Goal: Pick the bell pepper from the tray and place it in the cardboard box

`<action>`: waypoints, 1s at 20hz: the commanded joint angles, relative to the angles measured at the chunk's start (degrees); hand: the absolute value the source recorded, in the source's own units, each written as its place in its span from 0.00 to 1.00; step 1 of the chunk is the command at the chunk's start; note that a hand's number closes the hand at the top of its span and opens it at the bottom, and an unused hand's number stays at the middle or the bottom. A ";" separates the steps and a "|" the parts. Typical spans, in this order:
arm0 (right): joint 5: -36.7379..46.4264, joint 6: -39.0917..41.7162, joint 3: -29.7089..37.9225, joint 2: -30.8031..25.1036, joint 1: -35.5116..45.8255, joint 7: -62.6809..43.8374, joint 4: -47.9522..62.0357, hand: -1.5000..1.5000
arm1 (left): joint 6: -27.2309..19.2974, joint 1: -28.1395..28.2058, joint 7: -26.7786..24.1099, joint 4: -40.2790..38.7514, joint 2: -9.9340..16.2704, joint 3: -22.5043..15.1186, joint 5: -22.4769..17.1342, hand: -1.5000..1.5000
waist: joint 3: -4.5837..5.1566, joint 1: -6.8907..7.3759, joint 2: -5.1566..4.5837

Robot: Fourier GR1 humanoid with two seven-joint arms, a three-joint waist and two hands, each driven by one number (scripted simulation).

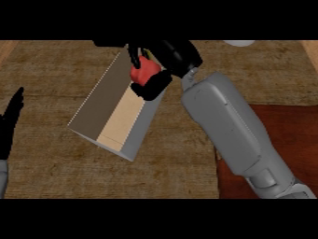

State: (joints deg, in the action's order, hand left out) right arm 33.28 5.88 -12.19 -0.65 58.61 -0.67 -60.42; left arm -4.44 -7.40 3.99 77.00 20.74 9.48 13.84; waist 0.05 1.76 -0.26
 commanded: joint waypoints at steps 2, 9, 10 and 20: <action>-8.98 -4.58 -4.70 0.63 8.34 -3.27 10.92 1.00 | 1.46 0.98 -2.30 -1.31 0.67 1.42 -1.20 0.50 | 0.01 0.83 -0.14; -18.51 -14.28 -14.87 0.65 15.67 -2.81 23.43 1.00 | 0.79 -1.61 -1.27 -1.05 -1.66 -1.50 0.76 0.50 | 0.06 3.05 -0.60; -18.87 -17.77 -17.58 0.65 12.80 -1.75 24.57 1.00 | 0.42 -5.01 0.20 -1.99 -1.42 -1.58 1.27 0.50 | 0.08 3.82 -0.97; -29.49 -17.50 -20.80 0.65 14.38 -5.49 32.16 0.00 | 1.49 -5.64 -1.46 -3.27 -1.23 -1.36 0.85 0.50 | 0.11 5.67 -1.56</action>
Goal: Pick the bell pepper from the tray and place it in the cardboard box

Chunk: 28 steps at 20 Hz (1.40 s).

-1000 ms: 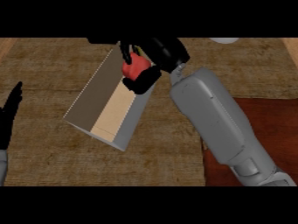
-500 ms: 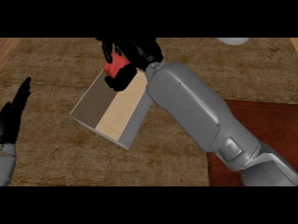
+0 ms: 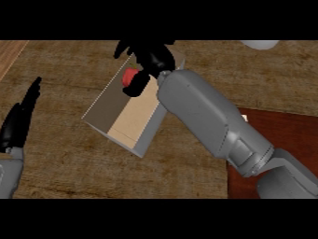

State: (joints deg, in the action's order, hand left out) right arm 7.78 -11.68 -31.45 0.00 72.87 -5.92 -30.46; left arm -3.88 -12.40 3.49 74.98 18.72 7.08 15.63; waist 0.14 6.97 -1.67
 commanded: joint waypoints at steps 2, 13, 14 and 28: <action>-6.21 -1.52 -3.19 0.00 0.23 -1.15 0.88 0.00 | -0.73 0.65 -1.88 -0.45 -1.77 -1.04 0.43 0.50 | 0.02 1.58 -0.15; -16.92 -12.55 2.66 0.00 -2.32 15.25 -0.18 0.00 | 0.48 0.72 -1.33 -1.63 0.29 1.18 -0.58 0.50 | -0.10 -0.82 0.16; -18.38 -12.70 4.07 0.00 0.63 13.72 1.14 0.00 | 1.66 -1.98 0.21 -0.21 1.91 1.29 -0.60 0.50 | -0.12 0.16 -0.07; -24.10 6.32 17.54 -14.04 -1.34 29.62 13.05 0.00 | -0.83 4.82 -2.16 0.20 -0.43 2.38 -0.46 0.50 | -0.15 -4.76 0.72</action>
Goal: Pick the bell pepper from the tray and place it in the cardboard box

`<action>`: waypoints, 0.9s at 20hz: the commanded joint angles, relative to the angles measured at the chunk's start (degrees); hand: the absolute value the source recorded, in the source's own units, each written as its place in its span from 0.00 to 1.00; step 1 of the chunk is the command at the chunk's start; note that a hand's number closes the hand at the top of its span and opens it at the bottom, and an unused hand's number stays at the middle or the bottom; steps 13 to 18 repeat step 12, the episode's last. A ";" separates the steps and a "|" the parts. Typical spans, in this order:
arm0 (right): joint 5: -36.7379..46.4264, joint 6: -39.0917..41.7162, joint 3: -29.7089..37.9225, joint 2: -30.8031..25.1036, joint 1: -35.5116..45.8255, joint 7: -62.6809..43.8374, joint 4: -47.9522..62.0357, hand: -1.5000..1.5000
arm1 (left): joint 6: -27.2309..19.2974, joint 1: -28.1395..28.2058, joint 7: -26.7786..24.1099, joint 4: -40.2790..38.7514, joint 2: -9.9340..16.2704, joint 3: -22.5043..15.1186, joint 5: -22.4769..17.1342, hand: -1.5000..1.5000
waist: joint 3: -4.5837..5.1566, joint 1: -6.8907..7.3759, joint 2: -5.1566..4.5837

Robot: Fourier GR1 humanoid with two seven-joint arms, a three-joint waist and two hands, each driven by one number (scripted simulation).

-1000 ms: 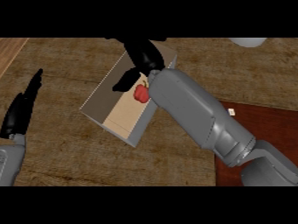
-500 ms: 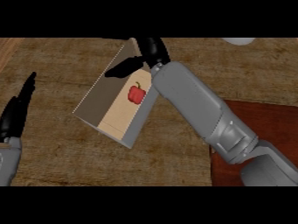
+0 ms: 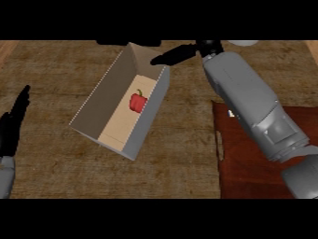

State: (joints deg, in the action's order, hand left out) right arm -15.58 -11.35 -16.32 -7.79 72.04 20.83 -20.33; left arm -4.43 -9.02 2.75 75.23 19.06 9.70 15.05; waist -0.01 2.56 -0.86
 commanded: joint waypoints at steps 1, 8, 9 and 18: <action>-0.16 3.55 2.74 -3.24 -0.85 3.61 4.03 0.00 | 1.23 3.51 -1.61 0.80 1.31 1.37 -0.81 0.50 | 0.00 -0.31 0.17; 1.21 15.37 3.81 -14.02 -4.59 9.22 6.84 0.00 | 1.23 5.19 -1.79 2.55 0.44 1.62 -1.22 0.50 | -0.02 -0.68 0.26; 1.86 18.38 3.43 -16.01 -1.83 7.20 7.39 0.00 | -0.46 0.25 -1.98 -2.13 0.29 1.18 0.68 0.50 | 0.00 -1.08 0.03; 4.37 21.68 1.86 -17.69 -4.91 10.72 8.28 0.00 | -0.64 2.47 3.39 5.13 -1.58 -0.77 1.06 0.50 | -0.06 -0.80 0.31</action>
